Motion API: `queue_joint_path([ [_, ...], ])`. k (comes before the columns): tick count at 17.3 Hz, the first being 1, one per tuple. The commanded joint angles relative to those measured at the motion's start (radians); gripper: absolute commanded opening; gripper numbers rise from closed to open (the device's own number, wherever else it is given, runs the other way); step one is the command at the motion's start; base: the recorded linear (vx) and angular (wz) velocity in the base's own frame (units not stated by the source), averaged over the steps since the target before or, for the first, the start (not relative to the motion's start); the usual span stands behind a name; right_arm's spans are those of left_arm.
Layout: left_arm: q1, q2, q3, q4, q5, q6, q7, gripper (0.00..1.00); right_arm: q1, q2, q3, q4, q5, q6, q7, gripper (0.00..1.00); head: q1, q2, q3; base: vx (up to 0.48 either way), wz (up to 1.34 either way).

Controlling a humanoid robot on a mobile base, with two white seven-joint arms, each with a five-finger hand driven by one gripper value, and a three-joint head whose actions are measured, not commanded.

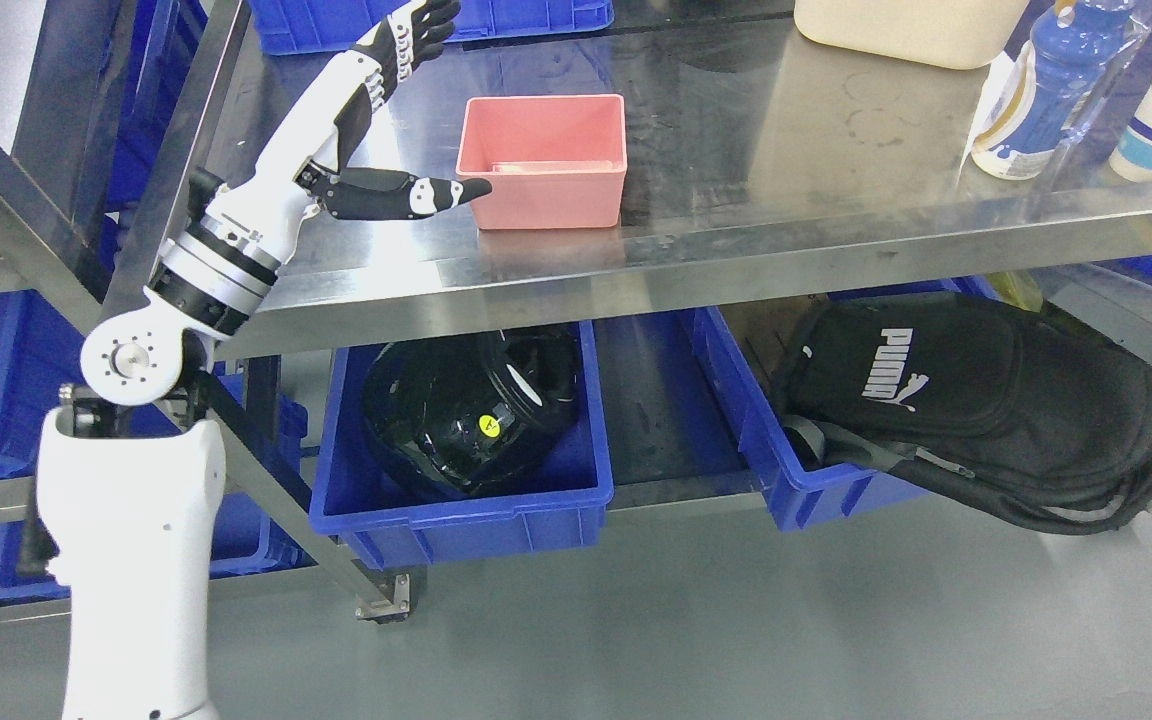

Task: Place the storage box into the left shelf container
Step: 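Raise the left hand and reach toward the pink box on the shelf, then hook the left hand fingers over the pink box rim and grip it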

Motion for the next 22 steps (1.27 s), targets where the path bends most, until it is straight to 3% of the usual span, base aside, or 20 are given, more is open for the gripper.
queue_joint_path([
  [1,-0.153,0.190,-0.175,0.135,-0.139,0.027,-0.117,0.98,0.008,-0.017,0.000,-0.017,-0.003,0.000,-0.001,1.00,0.0000,0.000,0.000,0.019,0.00],
  [3,-0.214,0.167,-0.252,0.200,-0.197,0.053,-0.138,0.98,0.008,-0.017,0.000,-0.017,-0.002,0.000,-0.001,1.00,0.0000,0.000,0.000,0.000,0.00],
  [7,-0.314,0.042,-0.327,0.352,-0.288,0.104,-0.227,0.98,0.008,-0.017,0.000,-0.017,-0.003,0.000,-0.001,1.00,0.0000,0.000,0.000,0.000,0.00],
  [10,-0.350,-0.070,-0.335,0.486,-0.386,0.110,-0.246,0.98,0.008,-0.017,0.000,-0.017,-0.003,0.000,-0.001,1.00,0.0000,0.000,0.000,0.000,0.00],
  [13,-0.387,-0.132,-0.335,0.569,-0.426,0.110,-0.246,0.98,0.008,-0.017,0.000,-0.017,-0.003,0.000,-0.001,1.00,0.0000,0.000,0.000,0.000,0.00],
  [22,-0.472,-0.157,-0.334,0.731,-0.530,0.110,-0.286,0.82,0.008,-0.017,0.000,-0.017,-0.003,0.000,-0.001,1.00,0.0000,0.000,0.000,0.000,0.00],
])
